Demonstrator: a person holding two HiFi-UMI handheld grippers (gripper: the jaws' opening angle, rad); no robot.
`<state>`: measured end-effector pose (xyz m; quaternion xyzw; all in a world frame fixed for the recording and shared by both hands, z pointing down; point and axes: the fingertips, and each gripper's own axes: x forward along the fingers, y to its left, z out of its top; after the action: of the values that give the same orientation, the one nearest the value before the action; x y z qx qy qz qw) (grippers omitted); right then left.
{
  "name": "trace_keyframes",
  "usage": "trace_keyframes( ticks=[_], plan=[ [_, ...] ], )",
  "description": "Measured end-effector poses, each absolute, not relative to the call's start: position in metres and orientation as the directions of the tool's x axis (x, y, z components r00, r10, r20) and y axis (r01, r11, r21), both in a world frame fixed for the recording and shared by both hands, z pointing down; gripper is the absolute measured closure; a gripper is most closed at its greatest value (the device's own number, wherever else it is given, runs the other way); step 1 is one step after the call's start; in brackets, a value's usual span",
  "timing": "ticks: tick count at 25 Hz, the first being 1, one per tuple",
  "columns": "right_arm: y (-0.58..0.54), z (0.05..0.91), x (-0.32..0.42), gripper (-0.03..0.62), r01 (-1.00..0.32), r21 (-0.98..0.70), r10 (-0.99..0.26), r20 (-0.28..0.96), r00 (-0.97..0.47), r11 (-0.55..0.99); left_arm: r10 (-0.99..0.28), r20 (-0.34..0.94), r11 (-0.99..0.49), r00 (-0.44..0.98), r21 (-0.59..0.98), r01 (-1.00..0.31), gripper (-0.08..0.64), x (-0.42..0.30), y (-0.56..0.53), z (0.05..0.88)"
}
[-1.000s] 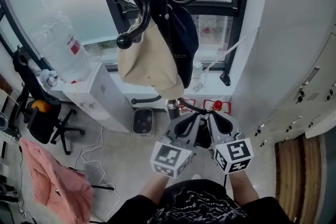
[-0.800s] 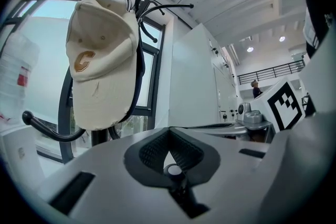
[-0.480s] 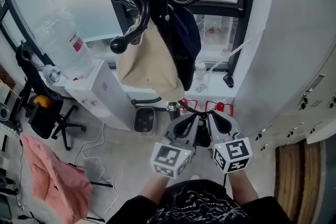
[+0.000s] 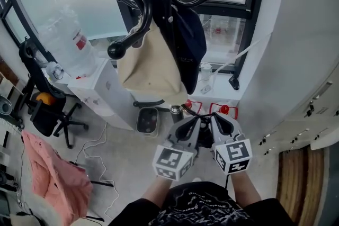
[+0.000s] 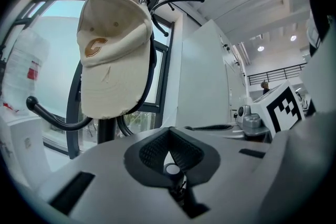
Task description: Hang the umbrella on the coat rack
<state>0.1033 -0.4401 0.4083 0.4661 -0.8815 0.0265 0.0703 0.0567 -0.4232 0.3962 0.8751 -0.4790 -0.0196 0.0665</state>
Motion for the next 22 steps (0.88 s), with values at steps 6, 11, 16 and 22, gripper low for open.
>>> trace_keyframes(
  ticks=[6,11,16,22],
  plan=[
    [-0.444,0.416,0.098,0.588,-0.811,0.018,-0.802,0.165,-0.575,0.585,-0.853,0.031,-0.512,0.521,0.147,-0.846,0.551,0.053,-0.425,0.400],
    [-0.447,0.421,0.089,0.588,-0.790,0.010,-0.779,0.172,-0.603,0.613,-0.871,0.052,-0.474,0.488,0.168,-0.864,0.551,0.044,-0.428,0.407],
    [-0.451,0.424,0.078,0.588,-0.769,0.003,-0.758,0.173,-0.629,0.639,-0.887,0.059,-0.441,0.457,0.175,-0.880,0.551,0.034,-0.432,0.410],
    [-0.456,0.427,0.064,0.588,-0.746,-0.005,-0.734,0.175,-0.657,0.666,-0.903,0.069,-0.407,0.425,0.182,-0.895,0.551,0.022,-0.436,0.415]
  ],
)
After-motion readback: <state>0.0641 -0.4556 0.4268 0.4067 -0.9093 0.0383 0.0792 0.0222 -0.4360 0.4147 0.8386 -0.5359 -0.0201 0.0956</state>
